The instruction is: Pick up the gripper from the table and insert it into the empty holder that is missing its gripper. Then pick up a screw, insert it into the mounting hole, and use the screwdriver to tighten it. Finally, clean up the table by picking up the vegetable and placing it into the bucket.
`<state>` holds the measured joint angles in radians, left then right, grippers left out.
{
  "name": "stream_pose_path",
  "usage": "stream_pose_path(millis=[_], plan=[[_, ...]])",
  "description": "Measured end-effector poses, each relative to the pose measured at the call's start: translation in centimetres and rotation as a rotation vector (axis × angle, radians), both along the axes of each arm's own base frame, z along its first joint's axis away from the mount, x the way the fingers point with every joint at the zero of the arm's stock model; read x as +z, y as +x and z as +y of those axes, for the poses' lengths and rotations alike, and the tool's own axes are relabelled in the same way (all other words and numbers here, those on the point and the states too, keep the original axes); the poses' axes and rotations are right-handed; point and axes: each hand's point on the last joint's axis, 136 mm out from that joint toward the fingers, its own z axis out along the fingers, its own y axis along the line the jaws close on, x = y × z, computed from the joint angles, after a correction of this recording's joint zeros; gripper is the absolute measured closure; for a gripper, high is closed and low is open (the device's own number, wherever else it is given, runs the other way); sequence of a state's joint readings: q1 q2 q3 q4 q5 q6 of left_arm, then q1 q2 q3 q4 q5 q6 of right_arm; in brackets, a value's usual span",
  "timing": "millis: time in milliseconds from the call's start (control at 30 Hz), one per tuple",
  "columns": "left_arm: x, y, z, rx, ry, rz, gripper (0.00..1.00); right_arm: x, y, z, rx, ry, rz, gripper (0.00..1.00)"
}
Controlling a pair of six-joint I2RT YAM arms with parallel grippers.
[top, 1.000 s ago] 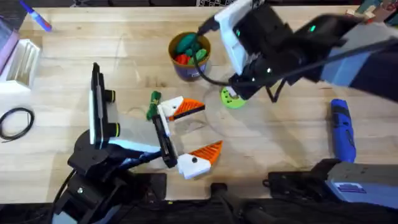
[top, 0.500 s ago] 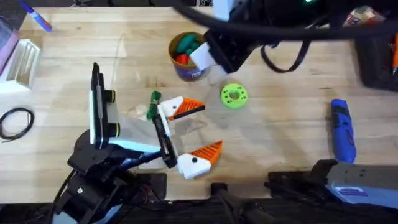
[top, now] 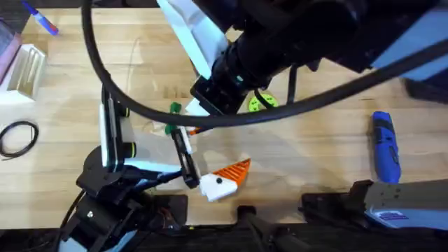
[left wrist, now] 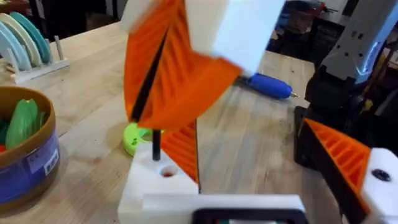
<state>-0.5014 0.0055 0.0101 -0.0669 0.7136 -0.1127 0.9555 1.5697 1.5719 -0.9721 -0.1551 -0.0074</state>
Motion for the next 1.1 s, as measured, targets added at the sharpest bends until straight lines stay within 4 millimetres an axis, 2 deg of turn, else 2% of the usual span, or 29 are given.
stream_pose_path(millis=[900,1100], plan=[[0.01,0.00,0.00,0.000,0.000,-0.001,0.014,-0.29,-0.81,-0.28,0.003,-0.014,0.037,0.995],[0.01,0.00,0.00,0.000,0.000,-0.001,0.015,0.27,-0.92,-0.55,0.002,-0.021,0.037,0.995]])
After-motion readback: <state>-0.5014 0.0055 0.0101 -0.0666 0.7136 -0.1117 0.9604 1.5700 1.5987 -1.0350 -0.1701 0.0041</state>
